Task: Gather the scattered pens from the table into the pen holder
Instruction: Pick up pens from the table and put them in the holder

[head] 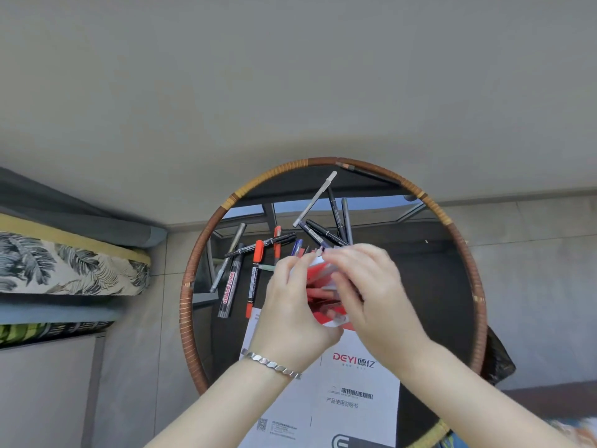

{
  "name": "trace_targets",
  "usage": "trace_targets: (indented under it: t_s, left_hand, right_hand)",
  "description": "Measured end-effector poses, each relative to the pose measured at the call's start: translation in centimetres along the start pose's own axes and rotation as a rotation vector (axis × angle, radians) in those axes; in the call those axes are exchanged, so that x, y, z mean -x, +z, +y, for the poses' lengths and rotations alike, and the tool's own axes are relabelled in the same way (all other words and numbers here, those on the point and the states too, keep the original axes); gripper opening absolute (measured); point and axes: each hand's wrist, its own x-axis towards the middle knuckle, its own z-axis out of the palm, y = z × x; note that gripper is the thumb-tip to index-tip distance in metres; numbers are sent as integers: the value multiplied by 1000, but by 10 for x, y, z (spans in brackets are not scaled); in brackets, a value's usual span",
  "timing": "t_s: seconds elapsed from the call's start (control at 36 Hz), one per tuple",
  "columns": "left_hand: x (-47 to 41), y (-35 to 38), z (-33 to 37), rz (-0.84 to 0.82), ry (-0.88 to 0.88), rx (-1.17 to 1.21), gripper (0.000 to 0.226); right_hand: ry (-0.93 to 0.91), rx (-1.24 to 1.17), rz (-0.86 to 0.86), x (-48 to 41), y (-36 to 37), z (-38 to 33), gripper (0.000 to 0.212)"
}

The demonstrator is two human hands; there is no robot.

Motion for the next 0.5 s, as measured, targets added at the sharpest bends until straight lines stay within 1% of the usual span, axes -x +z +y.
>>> trace_targets:
  t_s: [0.06,0.11,0.14,0.19,0.22,0.25,0.31,0.33,0.36,0.42,0.5]
  left_hand:
    - [-1,-5,-4,17,-31,20,78]
    - [-2,-12,-10,22,-57,27,80]
    - [-3,-15,-13,29,-70,21,83]
    - [-5,-22,-19,51,-91,3,87]
    - [-6,-25,-21,63,-91,-12,88]
    - [-6,-27,-22,71,-91,-30,87]
    - [-8,-32,-25,66,-98,-60,86]
    - [-9,-35,-27,66,-99,-68,86]
    - [-10,-37,-30,70,-98,-74,87]
    - [-12,-40,-33,77,-101,-90,89]
    - [-13,-43,-36,81,-124,-111,92]
  right_hand:
    - [-108,40,-79,-1,9,0,41]
    - [-142,-37,-124,-9,12,1,53]
    - [-93,-109,-90,-16,12,4,52]
    - [131,-223,51,-32,14,15,38]
    - [264,-223,105,-41,16,26,30]
    - [397,-178,106,-50,17,38,27]
    - [630,-78,-6,-63,24,65,33]
    - [700,-34,-81,-68,31,75,38]
    - [732,19,-157,-72,38,82,42]
    - [708,164,-293,-78,52,90,44]
    - [589,430,-411,-83,70,94,39]
